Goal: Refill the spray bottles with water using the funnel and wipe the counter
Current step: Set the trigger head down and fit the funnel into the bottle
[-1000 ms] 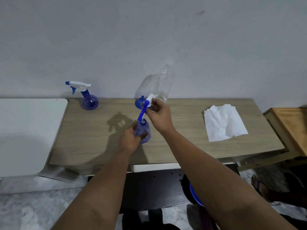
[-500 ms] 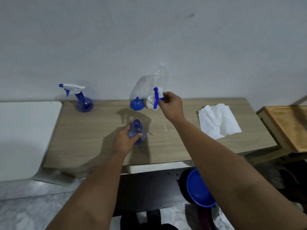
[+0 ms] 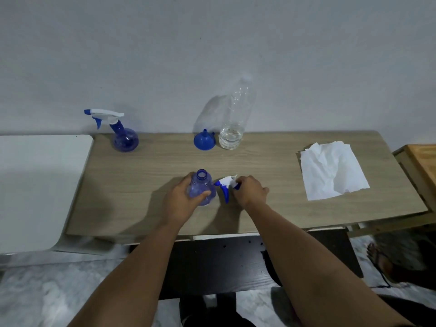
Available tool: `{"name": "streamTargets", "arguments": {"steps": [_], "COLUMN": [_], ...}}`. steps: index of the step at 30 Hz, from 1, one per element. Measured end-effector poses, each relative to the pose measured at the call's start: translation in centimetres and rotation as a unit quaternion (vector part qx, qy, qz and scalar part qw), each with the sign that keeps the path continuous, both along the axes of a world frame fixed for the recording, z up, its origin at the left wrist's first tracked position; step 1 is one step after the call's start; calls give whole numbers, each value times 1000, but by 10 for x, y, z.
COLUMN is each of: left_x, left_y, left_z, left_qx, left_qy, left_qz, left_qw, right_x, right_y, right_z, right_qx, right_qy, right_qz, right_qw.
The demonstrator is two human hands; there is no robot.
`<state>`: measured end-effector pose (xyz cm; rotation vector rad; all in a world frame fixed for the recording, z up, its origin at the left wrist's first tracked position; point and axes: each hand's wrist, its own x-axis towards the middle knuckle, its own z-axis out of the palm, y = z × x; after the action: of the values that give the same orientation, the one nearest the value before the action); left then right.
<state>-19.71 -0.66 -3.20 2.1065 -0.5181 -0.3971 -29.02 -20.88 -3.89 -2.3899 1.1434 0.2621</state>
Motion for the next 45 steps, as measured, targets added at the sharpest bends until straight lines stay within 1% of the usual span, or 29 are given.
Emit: {"name": "streamTargets", "arguments": {"steps": [5, 8, 11, 14, 16, 19, 22, 24, 28, 32, 34, 37, 40, 45], "left_x": [1, 5, 9, 12, 14, 21, 26, 30, 35, 39, 41, 41, 41, 41], "left_y": [0, -1, -1, -3, -4, -3, -1, -1, 1, 3, 5, 7, 7, 7], "left_z": [0, 2, 4, 1, -2, -6, -5, -1, 11, 16, 16, 17, 17, 15], "left_qx": [12, 8, -2, 0, -8, -1, 30, 21, -7, 9, 10, 9, 22, 27], "left_qy": [-12, -22, -19, -13, -11, -4, -14, -34, -30, -17, -23, -35, -27, -31], "left_qz": [0, -9, -21, -19, -23, -35, -49, -45, -39, -51, -53, -49, -52, -54], "left_qw": [1000, 1000, 1000, 1000, 1000, 999, 998, 998, 999, 998, 998, 998, 998, 998], "right_x": [-4, 2, 31, 73, 102, 139, 159, 166, 179, 191, 193, 193, 195, 191], "right_y": [1, 0, -4, -4, -2, 0, 4, 7, 6, 3, 2, 1, 0, 1], "right_z": [0, 17, 41, 61, 67, 59, 41, 31, 20, 16, 15, 18, 20, 19], "right_qx": [-5, -32, -62, -17, 18, 35, 31, 29, 3, -25, -60, -103, -82, -67], "right_qy": [7, -36, -85, -131, -138, -86, -32, -29, -48, -34, -25, 25, 64, 93], "right_qz": [37, 36, 30, 43, 72, 123, 122, 99, 73, 95, 111, 139, 145, 172], "right_qw": [999, 998, 994, 990, 988, 988, 991, 994, 996, 995, 992, 985, 984, 978]}}
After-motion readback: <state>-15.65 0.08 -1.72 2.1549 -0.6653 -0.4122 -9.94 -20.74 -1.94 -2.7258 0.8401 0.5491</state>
